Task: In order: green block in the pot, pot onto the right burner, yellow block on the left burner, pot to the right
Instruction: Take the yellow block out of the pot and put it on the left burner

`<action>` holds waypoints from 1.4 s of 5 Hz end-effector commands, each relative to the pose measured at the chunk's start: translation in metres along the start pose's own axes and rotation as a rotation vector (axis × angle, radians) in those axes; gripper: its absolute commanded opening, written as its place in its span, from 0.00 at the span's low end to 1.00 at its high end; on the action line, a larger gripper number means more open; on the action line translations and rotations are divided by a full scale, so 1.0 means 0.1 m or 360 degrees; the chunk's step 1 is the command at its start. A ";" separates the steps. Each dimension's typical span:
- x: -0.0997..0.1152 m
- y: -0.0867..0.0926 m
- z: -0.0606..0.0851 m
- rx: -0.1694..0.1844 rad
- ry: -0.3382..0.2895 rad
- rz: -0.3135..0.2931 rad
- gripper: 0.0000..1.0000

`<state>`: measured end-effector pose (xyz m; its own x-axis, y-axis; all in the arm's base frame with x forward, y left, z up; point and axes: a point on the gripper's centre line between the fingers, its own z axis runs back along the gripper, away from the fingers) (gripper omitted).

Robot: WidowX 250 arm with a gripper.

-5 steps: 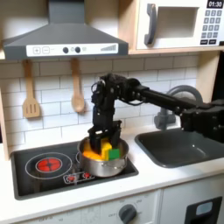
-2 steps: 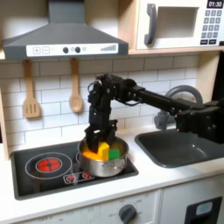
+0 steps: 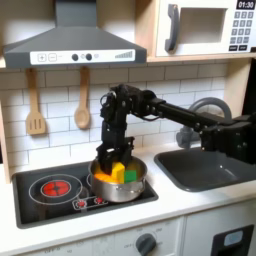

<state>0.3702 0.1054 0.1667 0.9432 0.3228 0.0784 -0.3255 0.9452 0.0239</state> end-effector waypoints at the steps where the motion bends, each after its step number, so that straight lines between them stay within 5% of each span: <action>1: -0.01 -0.03 0.11 -0.0012 -0.0021 -0.0022 0.00; 2: -0.01 -0.06 0.13 0.0002 -0.0032 -0.0036 0.00; 5: 0.00 -0.12 0.60 -0.0019 -0.0193 -0.0047 0.00; 7: 0.01 0.00 0.79 0.0033 -0.0251 -0.0009 0.00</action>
<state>0.3656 0.0984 0.2498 0.9230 0.2950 0.2471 -0.3156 0.9477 0.0476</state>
